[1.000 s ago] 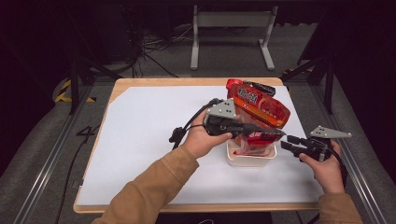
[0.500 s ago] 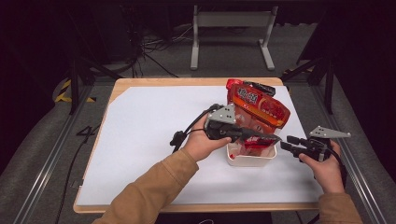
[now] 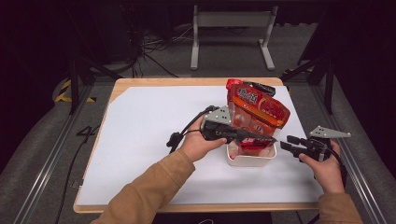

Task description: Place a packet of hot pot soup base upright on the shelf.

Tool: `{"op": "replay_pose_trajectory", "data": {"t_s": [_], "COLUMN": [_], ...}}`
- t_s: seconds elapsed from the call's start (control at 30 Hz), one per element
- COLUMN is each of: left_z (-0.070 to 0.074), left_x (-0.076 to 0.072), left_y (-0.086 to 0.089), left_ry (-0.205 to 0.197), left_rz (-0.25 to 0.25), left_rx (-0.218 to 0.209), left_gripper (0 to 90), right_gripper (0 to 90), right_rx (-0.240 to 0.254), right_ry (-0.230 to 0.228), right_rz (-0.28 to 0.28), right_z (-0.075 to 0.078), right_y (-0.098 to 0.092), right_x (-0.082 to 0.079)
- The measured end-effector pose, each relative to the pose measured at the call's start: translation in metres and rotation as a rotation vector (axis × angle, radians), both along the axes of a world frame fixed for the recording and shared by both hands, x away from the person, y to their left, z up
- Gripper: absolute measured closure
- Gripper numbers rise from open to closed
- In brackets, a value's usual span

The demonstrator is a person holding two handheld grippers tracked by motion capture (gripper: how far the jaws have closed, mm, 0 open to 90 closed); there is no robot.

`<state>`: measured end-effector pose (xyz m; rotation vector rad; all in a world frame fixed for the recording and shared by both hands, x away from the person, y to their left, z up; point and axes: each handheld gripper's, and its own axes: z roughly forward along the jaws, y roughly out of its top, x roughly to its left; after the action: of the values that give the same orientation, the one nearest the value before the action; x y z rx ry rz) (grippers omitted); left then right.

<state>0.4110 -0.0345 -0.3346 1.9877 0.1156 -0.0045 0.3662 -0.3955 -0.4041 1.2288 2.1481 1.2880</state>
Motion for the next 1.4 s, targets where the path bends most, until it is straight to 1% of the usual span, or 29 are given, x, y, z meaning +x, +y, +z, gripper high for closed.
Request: {"op": "replay_pose_trajectory", "data": {"t_s": [0.07, 0.13, 0.23, 0.3, 0.37, 0.4, 0.47, 0.5, 0.57, 0.6, 0.63, 0.67, 0.7, 0.73, 0.77, 0.97, 1.03, 1.1, 1.17, 1.2, 1.27, 1.33, 1.37, 1.4], "left_z": [-0.002, -0.003, -0.005, -0.006, -0.007, -0.007, -0.007, -0.007, -0.006, -0.006, -0.006, -0.006, -0.006, -0.005, -0.005, 0.002, 0.006, 0.010, 0.014, 0.016, 0.018, 0.019, 0.020, 0.020], "left_x": [0.001, 0.003, 0.003, 0.004, 0.004, 0.005, 0.004, 0.004, 0.003, 0.003, 0.002, 0.001, 0.000, -0.001, -0.002, -0.006, -0.008, -0.011, -0.016, -0.017, -0.021, -0.023, -0.024, -0.025], "left_y": [0.001, 0.001, 0.002, 0.003, 0.004, 0.005, 0.006, 0.007, 0.007, 0.007, 0.007, 0.006, 0.006, 0.006, 0.007, 0.012, 0.018, 0.024, 0.033, 0.037, 0.048, 0.058, 0.064, 0.075], "left_ry": [0.006, 0.006, 0.021, 0.022, 0.034, 0.031, 0.040, 0.039, 0.041, 0.043, 0.042, 0.035, 0.017, 0.014, 0.015, 0.008, 0.006, 0.004, -0.016, -0.024, -0.012, -0.009, -0.010, -0.008], "left_rz": [0.008, 0.008, 0.009, 0.011, 0.015, 0.014, 0.019, 0.025, 0.033, 0.041, 0.059, 0.066, 0.075, 0.082, 0.083, 0.105, 0.117, 0.139, 0.182, 0.194, 0.203, 0.217, 0.231, 0.254], "left_rx": [0.003, 0.012, 0.015, 0.019, 0.013, 0.013, 0.005, -0.001, -0.010, -0.017, -0.021, -0.018, -0.012, -0.010, -0.008, -0.033, -0.037, -0.028, 0.007, 0.014, 0.011, 0.013, 0.012, 0.017], "left_gripper": [89.0, 88.7, 87.8, 87.4, 86.6, 85.6, 82.1, 79.6, 71.6, 63.0, 53.5, 43.7, 39.0, 34.5, 31.2, 24.4, 23.9, 23.1, 21.4, 20.4, 20.0, 19.8, 19.6, 19.4], "right_gripper": [52.9, 52.8, 52.7, 52.6, 52.6, 52.5, 52.5, 52.4, 52.4, 52.3, 52.2, 52.0, 51.7, 51.7, 51.6, 51.4, 51.1, 51.0, 50.8, 50.8, 50.7, 50.6, 50.5, 50.3], "right_rx": [0.000, 0.000, 0.001, 0.001, 0.001, 0.001, 0.002, 0.001, 0.001, 0.001, 0.002, 0.001, 0.001, 0.000, 0.001, 0.001, 0.003, 0.002, 0.004, 0.005, 0.006, 0.005, 0.004, 0.001], "right_ry": [0.002, 0.003, 0.003, 0.003, 0.004, 0.004, 0.003, 0.000, 0.000, -0.001, 0.000, 0.001, -0.002, -0.003, -0.004, -0.009, -0.011, -0.013, -0.012, -0.010, -0.010, -0.011, -0.008, -0.006], "right_rz": [-0.002, -0.001, -0.002, -0.003, -0.002, 0.000, -0.002, 0.000, 0.000, 0.000, 0.000, 0.001, 0.002, 0.002, 0.003, 0.001, 0.001, 0.006, 0.006, 0.007, 0.007, 0.009, 0.011, 0.011], "right_z": [0.000, 0.000, 0.000, 0.000, 0.000, 0.000, 0.000, 0.000, 0.000, 0.000, 0.000, 0.000, 0.000, 0.001, 0.001, 0.002, 0.003, 0.003, 0.003, 0.004, 0.004, 0.004, 0.004, 0.003], "right_y": [0.000, 0.000, 0.000, 0.000, 0.000, 0.000, 0.000, 0.000, 0.000, 0.001, 0.001, 0.001, 0.001, 0.001, 0.001, 0.002, 0.002, 0.003, 0.003, 0.004, 0.004, 0.005, 0.006, 0.007], "right_x": [0.000, 0.000, 0.000, 0.000, 0.000, 0.000, 0.000, 0.001, 0.001, 0.001, 0.001, 0.001, 0.002, 0.002, 0.002, 0.002, 0.003, 0.004, 0.004, 0.004, 0.005, 0.005, 0.005, 0.005]}}
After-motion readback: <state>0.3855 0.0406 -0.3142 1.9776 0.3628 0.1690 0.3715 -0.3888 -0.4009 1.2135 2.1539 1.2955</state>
